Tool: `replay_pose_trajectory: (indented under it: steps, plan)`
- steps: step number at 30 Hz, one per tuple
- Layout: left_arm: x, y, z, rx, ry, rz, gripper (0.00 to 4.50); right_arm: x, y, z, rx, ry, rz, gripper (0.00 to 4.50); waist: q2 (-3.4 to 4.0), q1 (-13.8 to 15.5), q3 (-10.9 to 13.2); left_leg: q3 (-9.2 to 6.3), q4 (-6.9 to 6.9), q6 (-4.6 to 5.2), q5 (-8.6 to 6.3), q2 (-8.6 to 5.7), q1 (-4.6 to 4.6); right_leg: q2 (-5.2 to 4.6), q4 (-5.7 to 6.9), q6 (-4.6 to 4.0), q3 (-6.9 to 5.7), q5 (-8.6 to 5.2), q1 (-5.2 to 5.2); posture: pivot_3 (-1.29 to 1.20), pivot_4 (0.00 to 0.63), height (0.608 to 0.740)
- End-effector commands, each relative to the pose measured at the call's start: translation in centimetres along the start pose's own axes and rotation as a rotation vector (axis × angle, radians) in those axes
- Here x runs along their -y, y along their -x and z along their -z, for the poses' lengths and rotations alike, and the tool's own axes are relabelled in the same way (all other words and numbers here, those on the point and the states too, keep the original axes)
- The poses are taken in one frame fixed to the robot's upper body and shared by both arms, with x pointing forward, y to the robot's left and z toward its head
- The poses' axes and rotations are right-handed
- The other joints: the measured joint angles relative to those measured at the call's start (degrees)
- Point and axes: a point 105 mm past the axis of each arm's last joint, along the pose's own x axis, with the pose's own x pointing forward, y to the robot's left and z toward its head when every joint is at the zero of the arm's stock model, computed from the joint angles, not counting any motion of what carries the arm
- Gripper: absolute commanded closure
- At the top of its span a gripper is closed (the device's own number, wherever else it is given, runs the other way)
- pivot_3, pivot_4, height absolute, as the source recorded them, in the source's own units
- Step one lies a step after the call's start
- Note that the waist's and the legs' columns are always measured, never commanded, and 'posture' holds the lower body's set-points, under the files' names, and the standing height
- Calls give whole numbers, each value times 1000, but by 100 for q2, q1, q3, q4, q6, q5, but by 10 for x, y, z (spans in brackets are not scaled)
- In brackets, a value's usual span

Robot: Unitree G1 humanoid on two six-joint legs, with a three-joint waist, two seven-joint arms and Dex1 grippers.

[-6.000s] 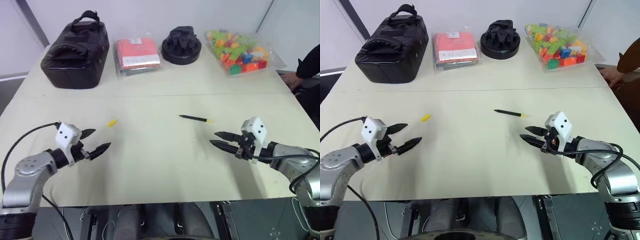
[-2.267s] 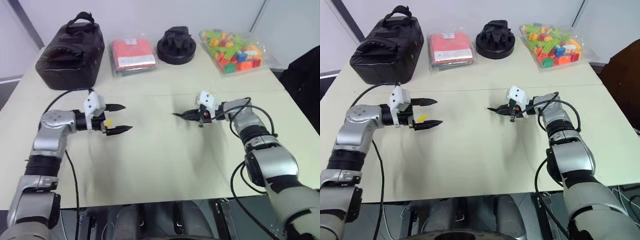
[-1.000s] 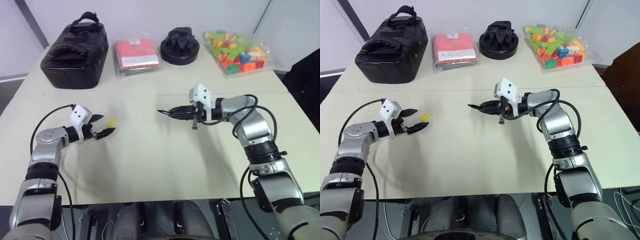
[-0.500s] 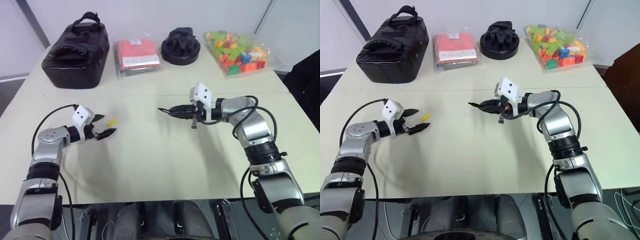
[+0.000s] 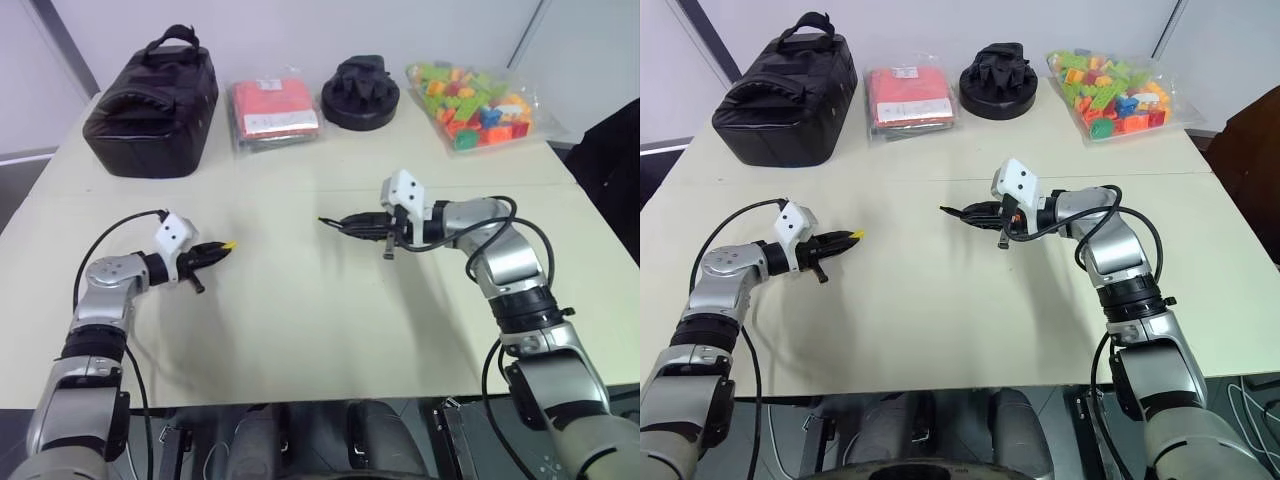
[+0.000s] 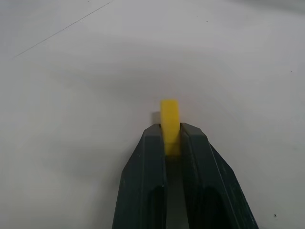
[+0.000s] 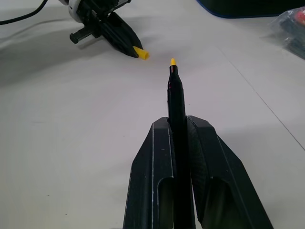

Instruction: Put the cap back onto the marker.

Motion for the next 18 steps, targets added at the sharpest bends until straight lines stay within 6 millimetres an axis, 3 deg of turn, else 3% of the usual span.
replay_pose_trajectory:
  steps: [1, 4, 7, 9, 18]
  plan:
    - [-12, 4, -8, 2, -23, -41, 4470, 5, 6, -12, 35, 48, 19, 4500, 0, 2, 0, 0, 0, 0, 0, 0, 0, 0, 0, 0, 0, 0, 0, 0, 150, 740]
    - [-15, 4, -30, 43, -75, -18, 4470, 8, 10, -10, 7, 94, 13, 4500, 0, 3, 0, 0, 0, 0, 0, -1, -2, 1, -1, 0, 0, 0, -1, 0, 150, 740]
    - [-11, 0, -78, 126, -173, 72, 4470, 18, 17, -11, -59, 176, -6, 4500, -8, 11, 5, 2, 0, 1, 0, -3, -7, 0, -6, 0, 0, 0, -1, 0, 150, 740]
    - [-4, -4, -100, 148, -237, 136, 4470, 23, 19, -11, -89, 215, -18, 4500, -8, 8, 5, 2, 3, 1, 0, -5, -12, 0, -6, 1, -1, 0, -4, 0, 150, 740]
    - [41, -26, -142, 212, -349, 374, 4470, 36, 10, -19, -104, 297, -52, 4500, -4, -34, 4, 12, -1, -2, 2, 1, -8, 17, -8, 1, 5, -1, -7, 0, 150, 740]
